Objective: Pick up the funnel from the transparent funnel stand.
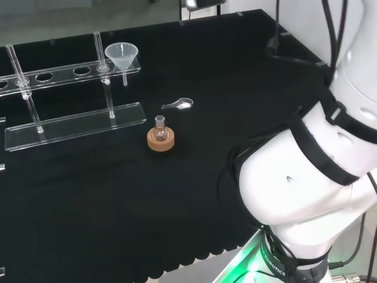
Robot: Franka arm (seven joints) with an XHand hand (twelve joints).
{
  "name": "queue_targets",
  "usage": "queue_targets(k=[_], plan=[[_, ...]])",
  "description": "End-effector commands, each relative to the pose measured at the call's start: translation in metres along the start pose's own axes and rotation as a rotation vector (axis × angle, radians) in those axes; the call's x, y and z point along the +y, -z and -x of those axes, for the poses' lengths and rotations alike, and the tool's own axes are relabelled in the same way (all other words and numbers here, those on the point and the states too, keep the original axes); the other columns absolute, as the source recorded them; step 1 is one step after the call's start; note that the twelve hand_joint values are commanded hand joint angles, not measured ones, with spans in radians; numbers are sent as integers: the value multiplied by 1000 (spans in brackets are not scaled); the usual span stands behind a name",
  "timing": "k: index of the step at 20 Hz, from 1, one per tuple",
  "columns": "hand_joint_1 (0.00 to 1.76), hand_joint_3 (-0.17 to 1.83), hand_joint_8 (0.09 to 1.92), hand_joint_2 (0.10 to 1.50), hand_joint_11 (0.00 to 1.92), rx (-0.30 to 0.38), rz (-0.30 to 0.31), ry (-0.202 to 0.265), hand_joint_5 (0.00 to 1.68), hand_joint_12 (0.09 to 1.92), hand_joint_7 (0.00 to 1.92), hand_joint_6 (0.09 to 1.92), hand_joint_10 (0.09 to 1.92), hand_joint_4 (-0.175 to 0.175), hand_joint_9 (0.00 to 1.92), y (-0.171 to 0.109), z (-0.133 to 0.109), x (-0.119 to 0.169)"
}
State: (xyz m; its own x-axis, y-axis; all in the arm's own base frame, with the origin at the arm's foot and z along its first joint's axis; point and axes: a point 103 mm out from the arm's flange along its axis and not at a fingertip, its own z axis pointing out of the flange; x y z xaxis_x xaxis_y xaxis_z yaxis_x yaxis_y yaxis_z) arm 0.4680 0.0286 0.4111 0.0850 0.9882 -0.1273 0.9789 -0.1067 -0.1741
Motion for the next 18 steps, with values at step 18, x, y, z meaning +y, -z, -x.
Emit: queue_targets(k=[18], plan=[[412, 160, 570, 795, 221, -63, -221, 134, 217, 1490, 4, 87, 728, 14, 217, -56, -99, 65]])
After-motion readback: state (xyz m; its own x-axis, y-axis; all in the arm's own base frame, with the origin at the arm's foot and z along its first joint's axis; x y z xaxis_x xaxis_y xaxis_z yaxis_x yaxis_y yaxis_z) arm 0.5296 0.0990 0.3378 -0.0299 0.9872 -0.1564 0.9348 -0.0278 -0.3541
